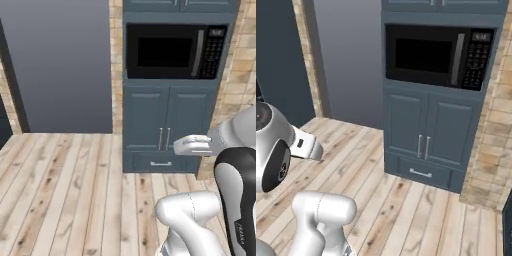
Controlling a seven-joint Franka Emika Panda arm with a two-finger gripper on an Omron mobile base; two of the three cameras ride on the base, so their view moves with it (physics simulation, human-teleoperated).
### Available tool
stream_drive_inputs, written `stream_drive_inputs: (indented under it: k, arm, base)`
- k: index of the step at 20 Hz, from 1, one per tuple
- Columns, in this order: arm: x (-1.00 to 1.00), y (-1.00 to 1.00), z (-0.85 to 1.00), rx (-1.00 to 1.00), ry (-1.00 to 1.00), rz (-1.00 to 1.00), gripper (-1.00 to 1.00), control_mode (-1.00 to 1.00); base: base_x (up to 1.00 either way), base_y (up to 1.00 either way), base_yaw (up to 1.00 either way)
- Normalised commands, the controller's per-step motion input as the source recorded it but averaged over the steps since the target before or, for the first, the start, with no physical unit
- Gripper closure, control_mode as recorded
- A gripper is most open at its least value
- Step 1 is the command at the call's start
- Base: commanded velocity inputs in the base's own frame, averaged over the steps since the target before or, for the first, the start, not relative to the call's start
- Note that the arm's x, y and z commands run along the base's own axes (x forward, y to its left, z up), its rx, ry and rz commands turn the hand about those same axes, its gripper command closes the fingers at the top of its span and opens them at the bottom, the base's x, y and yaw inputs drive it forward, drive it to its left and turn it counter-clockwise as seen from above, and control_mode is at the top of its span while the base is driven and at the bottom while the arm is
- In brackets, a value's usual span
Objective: Pick the egg and butter from the fridge and place them by the bowl for mixing.
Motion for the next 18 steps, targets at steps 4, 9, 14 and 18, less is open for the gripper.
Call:
stream_drive_inputs:
  k: [4, 9, 14, 18]
  arm:
    - [0.00, 0.00, 0.00, 0.00, 0.00, 0.00, -1.00, 1.00]
    - [0.00, 0.00, 0.00, 0.00, 0.00, 0.00, -1.00, 1.00]
    - [0.00, 0.00, 0.00, 0.00, 0.00, 0.00, -1.00, 1.00]
    - [0.00, 0.00, 0.00, 0.00, 0.00, 0.00, -1.00, 1.00]
  base:
    - [0.99, 0.70, 0.38]
    - [0.79, 0.86, 0.39]
    - [0.57, 0.99, 0.24]
    - [0.32, 1.00, 0.02]
